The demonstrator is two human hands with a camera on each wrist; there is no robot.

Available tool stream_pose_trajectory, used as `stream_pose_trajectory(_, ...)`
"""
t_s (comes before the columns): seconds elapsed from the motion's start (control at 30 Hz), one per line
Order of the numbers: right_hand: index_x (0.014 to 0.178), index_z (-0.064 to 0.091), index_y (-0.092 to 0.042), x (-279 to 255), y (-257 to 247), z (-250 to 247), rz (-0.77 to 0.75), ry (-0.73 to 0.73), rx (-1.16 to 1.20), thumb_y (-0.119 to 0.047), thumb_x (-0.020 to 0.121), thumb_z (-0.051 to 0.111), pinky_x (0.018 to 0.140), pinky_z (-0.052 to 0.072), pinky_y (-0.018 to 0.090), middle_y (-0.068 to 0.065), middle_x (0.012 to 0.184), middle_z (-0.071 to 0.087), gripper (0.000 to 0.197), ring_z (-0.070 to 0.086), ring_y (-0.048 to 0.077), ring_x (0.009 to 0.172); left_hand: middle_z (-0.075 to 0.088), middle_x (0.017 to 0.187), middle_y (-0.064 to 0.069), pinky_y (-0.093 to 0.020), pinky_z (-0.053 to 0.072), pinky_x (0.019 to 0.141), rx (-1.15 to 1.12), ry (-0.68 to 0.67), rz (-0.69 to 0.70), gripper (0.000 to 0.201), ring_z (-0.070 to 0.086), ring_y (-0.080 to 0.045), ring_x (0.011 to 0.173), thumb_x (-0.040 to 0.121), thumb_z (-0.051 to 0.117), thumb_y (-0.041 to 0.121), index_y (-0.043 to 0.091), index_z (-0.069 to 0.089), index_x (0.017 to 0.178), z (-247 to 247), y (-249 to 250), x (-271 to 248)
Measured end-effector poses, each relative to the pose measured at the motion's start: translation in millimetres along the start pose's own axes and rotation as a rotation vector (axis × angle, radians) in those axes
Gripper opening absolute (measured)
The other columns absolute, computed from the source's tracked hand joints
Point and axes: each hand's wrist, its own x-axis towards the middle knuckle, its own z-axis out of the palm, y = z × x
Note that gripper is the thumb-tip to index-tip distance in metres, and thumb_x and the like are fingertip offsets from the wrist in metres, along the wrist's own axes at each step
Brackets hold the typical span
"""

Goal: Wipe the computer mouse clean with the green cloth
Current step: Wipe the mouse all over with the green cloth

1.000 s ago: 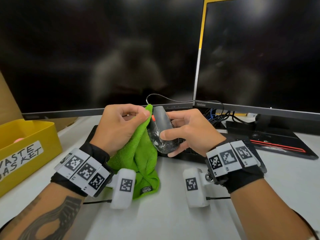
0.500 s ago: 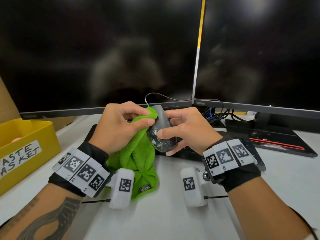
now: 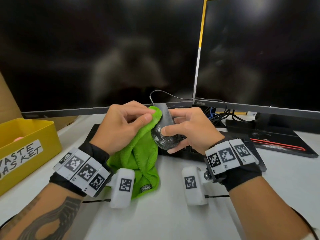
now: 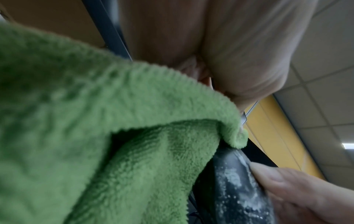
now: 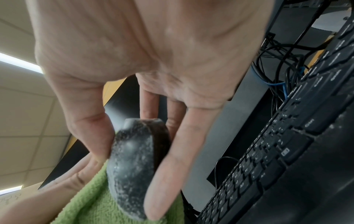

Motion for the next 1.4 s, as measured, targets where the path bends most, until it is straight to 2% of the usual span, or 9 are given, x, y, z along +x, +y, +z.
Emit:
stream_pose_trajectory(0.1,0.114,0.078,-0.013,-0.2,-0.3,2.2,-0.010,-0.012,0.000,0.006,0.083,0.076,0.057,0.063,0.045,0.023,0.105,0.077,0.037,0.077,0.030,0.082,0.078,0.103,-0.007,-0.037,0.062,0.088,-0.027,0.091,-0.017,0.013,0.076,-0.029,0.090,0.086,0.081,0.009,0.015,0.083,0.098,-1.6,-4.1,0.7)
stream_pose_trajectory(0.37,0.114,0.078,-0.012,-0.8,-0.9,1.5,-0.018,-0.026,0.044,0.006,0.084,0.075,0.059,0.062,0.044,0.023,0.106,0.077,0.036,0.077,0.031,0.085,0.083,0.098,-0.006,-0.030,0.064,0.086,-0.093,0.162,-0.081,0.014,0.079,-0.017,0.089,0.091,0.078,0.006,0.016,0.083,0.099,-2.8,-5.5,1.8)
stream_pose_trajectory(0.57,0.120,0.075,-0.014,-2.5,-5.3,-2.8,-0.027,-0.049,0.126,0.007,0.086,0.070,0.064,0.062,0.048,0.025,0.113,0.075,0.040,0.076,0.036,0.089,0.079,0.115,-0.018,-0.049,0.057,0.103,-0.341,0.095,-0.125,0.030,0.075,-0.033,0.109,0.088,0.077,0.010,0.005,0.078,0.117,-4.6,-4.4,1.0)
stream_pose_trajectory(0.73,0.121,0.074,-0.013,-1.9,-4.8,-0.6,-0.028,-0.047,0.142,0.007,0.086,0.070,0.063,0.062,0.047,0.025,0.114,0.075,0.040,0.076,0.036,0.089,0.081,0.112,-0.014,-0.048,0.061,0.096,-0.264,0.036,-0.118,0.036,0.078,-0.030,0.103,0.075,0.085,0.014,0.011,0.081,0.110,-2.8,-2.1,-1.5)
stream_pose_trajectory(0.9,0.123,0.074,-0.012,-2.1,-4.9,-1.9,-0.021,-0.042,0.180,0.005,0.088,0.069,0.063,0.062,0.046,0.028,0.117,0.073,0.040,0.075,0.036,0.088,0.083,0.096,-0.009,-0.034,0.063,0.083,-0.265,0.084,-0.127,0.021,0.079,-0.020,0.089,0.074,0.083,0.016,0.016,0.084,0.096,-2.2,-0.5,0.2)
stream_pose_trajectory(1.03,0.123,0.073,-0.012,-1.6,-4.5,-6.1,-0.015,-0.029,0.209,0.005,0.088,0.068,0.067,0.062,0.048,0.029,0.114,0.074,0.039,0.075,0.036,0.088,0.082,0.107,-0.010,-0.038,0.061,0.096,-0.339,0.104,-0.148,0.028,0.078,-0.023,0.102,0.079,0.080,0.015,0.014,0.083,0.106,-2.2,-0.2,1.2)
stream_pose_trajectory(1.17,0.122,0.074,-0.013,-0.6,-2.7,-8.5,-0.015,-0.003,0.210,0.005,0.088,0.068,0.068,0.063,0.050,0.022,0.105,0.076,0.039,0.076,0.034,0.085,0.080,0.112,-0.001,-0.040,0.054,0.105,-0.334,0.060,-0.136,0.023,0.072,-0.023,0.112,0.086,0.073,0.009,0.021,0.086,0.099,-1.1,-3.0,3.7)
stream_pose_trajectory(1.23,0.121,0.074,-0.014,-0.8,-2.1,-6.7,-0.019,0.003,0.202,0.006,0.088,0.068,0.067,0.063,0.049,0.026,0.110,0.076,0.039,0.077,0.035,0.086,0.075,0.108,0.007,-0.030,0.054,0.100,-0.258,0.023,-0.109,0.026,0.069,-0.014,0.107,0.086,0.076,0.004,0.025,0.087,0.095,0.4,-3.7,2.9)
stream_pose_trajectory(1.4,0.122,0.074,-0.014,-1.2,-2.2,-1.7,-0.032,-0.004,0.181,0.004,0.088,0.071,0.070,0.064,0.052,0.027,0.116,0.074,0.039,0.075,0.045,0.101,0.070,0.105,-0.006,-0.028,0.061,0.092,-0.239,-0.006,-0.083,0.030,0.072,-0.016,0.096,0.074,0.080,0.009,0.011,0.079,0.104,2.0,0.7,-1.8)
